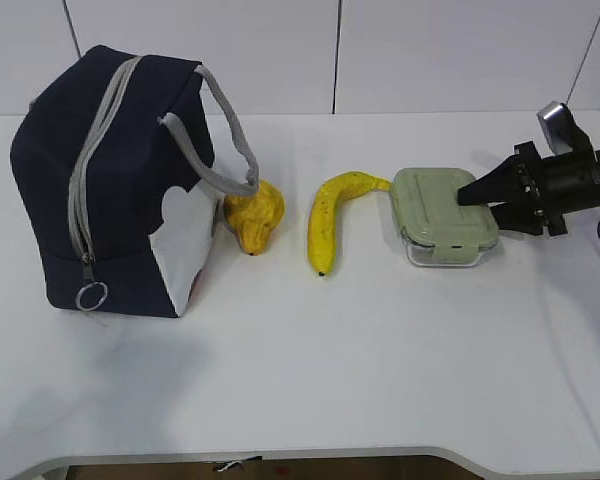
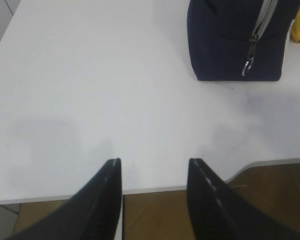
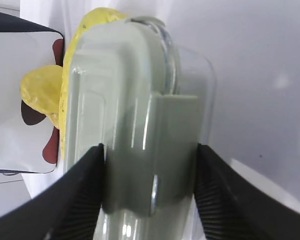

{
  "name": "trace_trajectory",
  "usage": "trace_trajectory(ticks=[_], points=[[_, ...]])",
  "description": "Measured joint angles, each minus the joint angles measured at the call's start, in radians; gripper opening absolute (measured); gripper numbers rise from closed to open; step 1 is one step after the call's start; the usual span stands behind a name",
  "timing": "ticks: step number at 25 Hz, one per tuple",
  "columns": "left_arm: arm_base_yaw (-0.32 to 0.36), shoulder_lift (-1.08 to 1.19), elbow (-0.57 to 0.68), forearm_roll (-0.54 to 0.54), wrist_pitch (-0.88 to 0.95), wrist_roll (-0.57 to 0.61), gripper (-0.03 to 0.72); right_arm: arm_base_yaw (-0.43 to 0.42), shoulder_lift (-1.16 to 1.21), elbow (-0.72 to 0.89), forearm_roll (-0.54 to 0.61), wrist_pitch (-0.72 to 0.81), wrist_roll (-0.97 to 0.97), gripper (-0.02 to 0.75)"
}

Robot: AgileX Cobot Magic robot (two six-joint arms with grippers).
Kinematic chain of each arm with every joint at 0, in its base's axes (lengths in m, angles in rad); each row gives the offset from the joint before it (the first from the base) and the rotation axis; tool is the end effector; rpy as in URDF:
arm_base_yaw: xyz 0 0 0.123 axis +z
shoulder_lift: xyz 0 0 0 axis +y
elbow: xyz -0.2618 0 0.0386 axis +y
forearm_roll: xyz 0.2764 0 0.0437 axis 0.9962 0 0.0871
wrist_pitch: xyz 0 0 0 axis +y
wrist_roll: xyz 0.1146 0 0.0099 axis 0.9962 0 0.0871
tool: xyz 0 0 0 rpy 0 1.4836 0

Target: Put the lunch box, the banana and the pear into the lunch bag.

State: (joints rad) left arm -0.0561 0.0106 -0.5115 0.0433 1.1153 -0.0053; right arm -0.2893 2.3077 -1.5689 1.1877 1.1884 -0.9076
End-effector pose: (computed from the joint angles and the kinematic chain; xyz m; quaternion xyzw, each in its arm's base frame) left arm 0.0595 0.0011 0.2775 0.0206 0.8665 0.0063 0.4987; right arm 0.4577 -0.0329 0.0794 0.0136 0.8665 0.4645 0.1821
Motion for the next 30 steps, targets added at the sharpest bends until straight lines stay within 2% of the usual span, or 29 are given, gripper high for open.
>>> trace_trajectory(ticks=[17,30], points=[[0.0,0.0,0.0,0.0,0.0,0.0,0.316,0.0,0.002,0.0,0.006,0.004,0.012,0.389],[0.0,0.0,0.0,0.0,0.0,0.0,0.309,0.001,0.0,0.0,0.011,0.004,0.047,0.386]])
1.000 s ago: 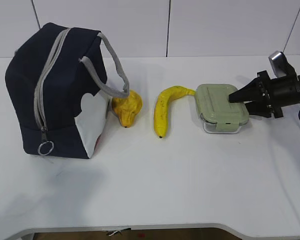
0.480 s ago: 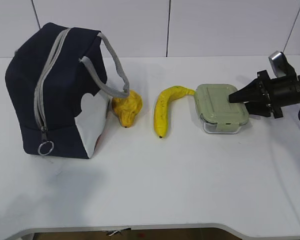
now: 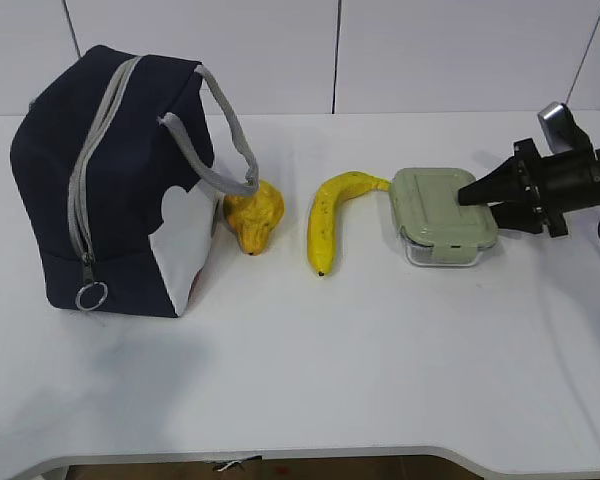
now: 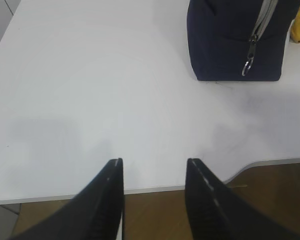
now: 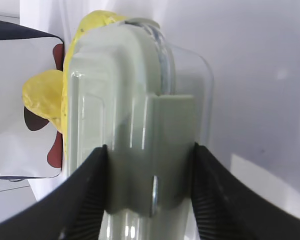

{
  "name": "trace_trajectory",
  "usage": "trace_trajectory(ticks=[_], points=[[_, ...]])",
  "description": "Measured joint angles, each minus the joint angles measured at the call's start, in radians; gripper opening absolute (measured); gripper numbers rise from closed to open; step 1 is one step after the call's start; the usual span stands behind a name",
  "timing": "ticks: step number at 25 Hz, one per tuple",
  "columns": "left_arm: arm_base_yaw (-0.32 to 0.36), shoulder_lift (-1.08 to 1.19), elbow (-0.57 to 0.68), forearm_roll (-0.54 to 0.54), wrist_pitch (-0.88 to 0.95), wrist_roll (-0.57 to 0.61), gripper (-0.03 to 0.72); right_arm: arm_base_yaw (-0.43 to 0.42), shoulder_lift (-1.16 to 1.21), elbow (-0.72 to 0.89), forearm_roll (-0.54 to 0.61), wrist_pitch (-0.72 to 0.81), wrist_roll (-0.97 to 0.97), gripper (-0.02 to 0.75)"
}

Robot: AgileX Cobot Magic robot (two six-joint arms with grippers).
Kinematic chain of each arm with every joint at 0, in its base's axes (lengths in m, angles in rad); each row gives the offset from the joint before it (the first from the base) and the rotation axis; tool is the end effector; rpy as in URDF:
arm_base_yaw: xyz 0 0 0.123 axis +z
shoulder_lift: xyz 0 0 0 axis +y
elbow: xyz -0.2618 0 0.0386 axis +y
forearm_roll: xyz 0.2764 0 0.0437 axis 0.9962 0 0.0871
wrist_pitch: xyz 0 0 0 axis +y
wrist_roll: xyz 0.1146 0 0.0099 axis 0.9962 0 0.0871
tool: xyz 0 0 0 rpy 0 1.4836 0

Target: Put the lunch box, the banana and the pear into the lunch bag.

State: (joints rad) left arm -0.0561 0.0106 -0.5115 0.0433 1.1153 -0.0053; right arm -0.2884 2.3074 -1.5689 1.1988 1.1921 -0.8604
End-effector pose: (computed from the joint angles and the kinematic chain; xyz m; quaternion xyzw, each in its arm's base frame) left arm 0.0595 0.0011 0.2775 0.0206 0.8665 0.0063 0.4987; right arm 0.4583 -0.0321 0.0806 0.0358 0.8632 0.4731 0.1726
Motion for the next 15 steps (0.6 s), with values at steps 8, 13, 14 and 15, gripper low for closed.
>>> trace_trajectory(ticks=[8,13,14,15], points=[[0.0,0.0,0.0,0.0,0.0,0.0,0.309,0.002,-0.037,0.0,-0.044,-0.028,0.054,0.385],[0.0,0.0,0.0,0.0,0.0,0.0,0.309,0.033,-0.078,0.002,-0.055,-0.034,0.094,0.383],[0.0,0.0,0.0,0.0,0.0,0.0,0.309,0.042,-0.09,0.004,-0.055,-0.034,0.099,0.383],[0.0,0.0,0.0,-0.001,0.0,0.0,0.309,0.056,-0.104,0.004,-0.057,-0.034,0.106,0.383]])
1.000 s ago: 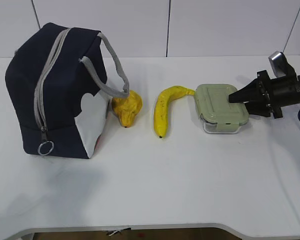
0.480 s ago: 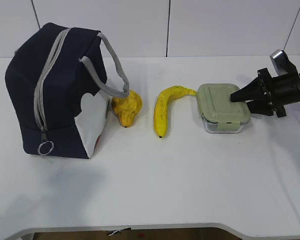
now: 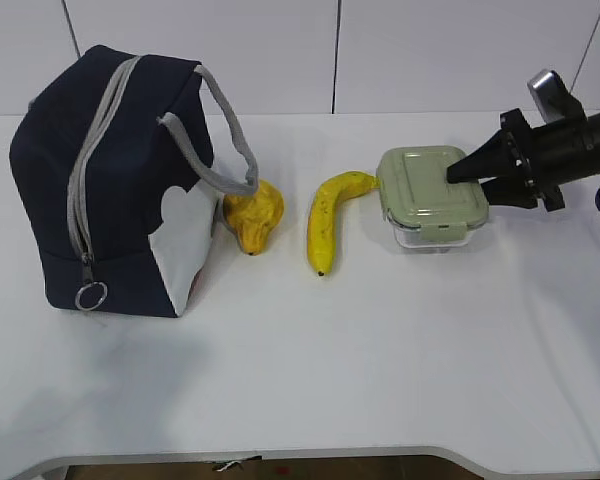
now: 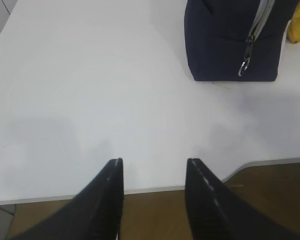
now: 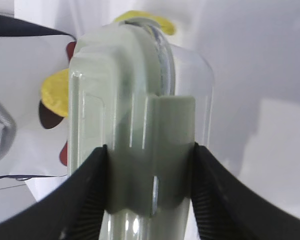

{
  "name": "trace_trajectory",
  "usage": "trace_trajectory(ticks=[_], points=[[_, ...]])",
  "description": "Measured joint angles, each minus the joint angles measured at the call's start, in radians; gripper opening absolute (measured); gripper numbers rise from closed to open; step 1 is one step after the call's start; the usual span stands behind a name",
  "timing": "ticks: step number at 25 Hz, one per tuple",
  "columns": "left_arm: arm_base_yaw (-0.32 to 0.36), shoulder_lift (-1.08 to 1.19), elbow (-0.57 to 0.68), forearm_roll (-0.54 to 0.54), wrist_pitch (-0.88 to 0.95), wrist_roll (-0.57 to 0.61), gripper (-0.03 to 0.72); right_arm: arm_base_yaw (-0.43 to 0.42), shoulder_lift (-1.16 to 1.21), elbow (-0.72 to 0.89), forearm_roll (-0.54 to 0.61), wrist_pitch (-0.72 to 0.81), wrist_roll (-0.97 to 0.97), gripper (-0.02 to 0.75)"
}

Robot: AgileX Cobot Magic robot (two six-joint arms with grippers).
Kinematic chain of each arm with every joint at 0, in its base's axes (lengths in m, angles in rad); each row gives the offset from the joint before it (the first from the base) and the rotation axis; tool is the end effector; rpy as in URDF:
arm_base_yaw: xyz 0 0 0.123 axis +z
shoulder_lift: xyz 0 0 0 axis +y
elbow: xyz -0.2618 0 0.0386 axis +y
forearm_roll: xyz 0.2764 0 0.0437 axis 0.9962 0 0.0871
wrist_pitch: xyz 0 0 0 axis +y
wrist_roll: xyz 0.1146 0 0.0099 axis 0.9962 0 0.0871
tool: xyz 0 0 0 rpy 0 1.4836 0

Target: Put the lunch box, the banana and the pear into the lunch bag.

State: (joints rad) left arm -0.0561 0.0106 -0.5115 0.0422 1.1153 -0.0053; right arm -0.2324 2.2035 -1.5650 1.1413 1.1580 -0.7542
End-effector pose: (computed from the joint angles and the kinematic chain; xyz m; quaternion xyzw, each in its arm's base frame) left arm 0.0595 0.0010 0.2775 0.0206 0.8665 0.0057 0.4987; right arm 0.4601 -0.0104 0.1202 0.0254 0.8757 0.4491 0.1754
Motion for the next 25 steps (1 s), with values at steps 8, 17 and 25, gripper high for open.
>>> trace_trajectory(ticks=[8,17,25], points=[[0.0,0.006,0.0,-0.103,0.0,0.0,0.309,0.061,-0.125,0.0,0.015,0.008,0.064,0.383],[0.0,0.161,-0.08,-0.252,-0.081,0.0,0.309,0.148,-0.244,-0.012,0.182,0.014,0.081,0.383],[0.0,0.545,-0.257,-0.338,-0.168,0.033,0.317,0.272,-0.251,-0.092,0.25,0.02,0.093,0.383]])
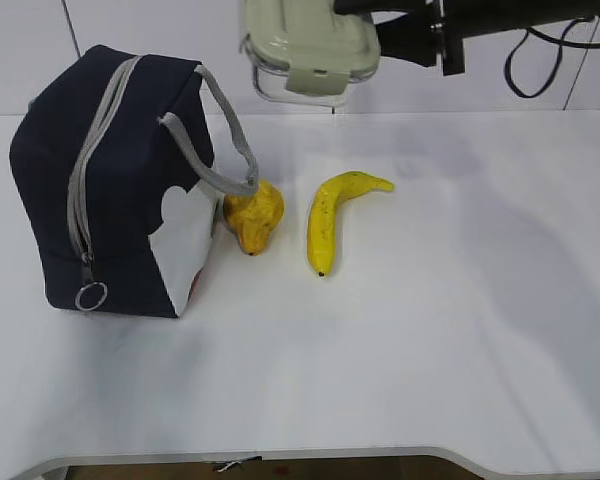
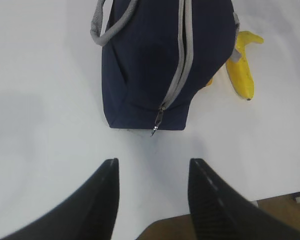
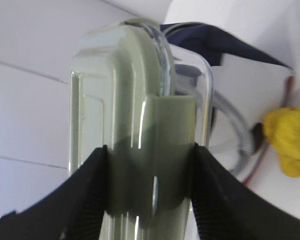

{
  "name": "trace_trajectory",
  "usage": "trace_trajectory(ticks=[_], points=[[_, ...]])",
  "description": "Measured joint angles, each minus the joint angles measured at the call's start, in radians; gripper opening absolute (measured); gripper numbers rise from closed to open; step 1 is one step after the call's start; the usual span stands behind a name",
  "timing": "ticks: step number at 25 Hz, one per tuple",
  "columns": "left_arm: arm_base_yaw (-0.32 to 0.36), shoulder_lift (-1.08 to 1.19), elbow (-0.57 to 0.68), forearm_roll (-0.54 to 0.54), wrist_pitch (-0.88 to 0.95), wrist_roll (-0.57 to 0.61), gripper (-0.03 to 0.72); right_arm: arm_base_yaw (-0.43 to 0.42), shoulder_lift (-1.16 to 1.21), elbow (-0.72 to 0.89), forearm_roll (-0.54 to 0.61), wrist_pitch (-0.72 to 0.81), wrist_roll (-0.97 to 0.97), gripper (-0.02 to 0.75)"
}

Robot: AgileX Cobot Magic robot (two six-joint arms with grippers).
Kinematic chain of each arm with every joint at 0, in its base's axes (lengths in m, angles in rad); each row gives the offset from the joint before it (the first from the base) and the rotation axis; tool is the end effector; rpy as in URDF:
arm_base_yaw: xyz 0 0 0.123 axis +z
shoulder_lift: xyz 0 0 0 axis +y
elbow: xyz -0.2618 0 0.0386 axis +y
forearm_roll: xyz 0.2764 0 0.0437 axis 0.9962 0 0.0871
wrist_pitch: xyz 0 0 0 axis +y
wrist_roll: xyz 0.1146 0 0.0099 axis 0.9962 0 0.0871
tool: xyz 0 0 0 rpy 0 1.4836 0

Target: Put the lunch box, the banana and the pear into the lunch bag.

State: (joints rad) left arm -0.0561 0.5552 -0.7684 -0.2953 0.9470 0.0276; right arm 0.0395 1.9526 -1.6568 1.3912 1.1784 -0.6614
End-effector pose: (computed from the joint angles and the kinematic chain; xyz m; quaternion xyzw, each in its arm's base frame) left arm 0.1475 -0.0355 0.3295 0.0134 0.8856 -0.1515 0.4389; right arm 0.4450 0.1223 0.2851 -0.0843 0.7831 0.5612 0.2544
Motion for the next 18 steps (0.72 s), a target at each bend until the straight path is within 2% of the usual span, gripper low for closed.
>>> trace_trajectory(ticks=[6,11,18], points=[[0.0,0.331,-0.185,-0.023,-0.02,0.103,0.393,0.1,-0.003,-0.027,0.016,0.008,0.003,0.383],[0.0,0.598,-0.349,-0.035,-0.055,0.16,0.401,0.16,-0.003,-0.027,0.028,-0.017,0.003,0.383],[0.0,0.891,-0.561,-0.107,-0.048,0.238,0.402,0.194,-0.003,-0.027,0.036,-0.113,0.003,0.382]])
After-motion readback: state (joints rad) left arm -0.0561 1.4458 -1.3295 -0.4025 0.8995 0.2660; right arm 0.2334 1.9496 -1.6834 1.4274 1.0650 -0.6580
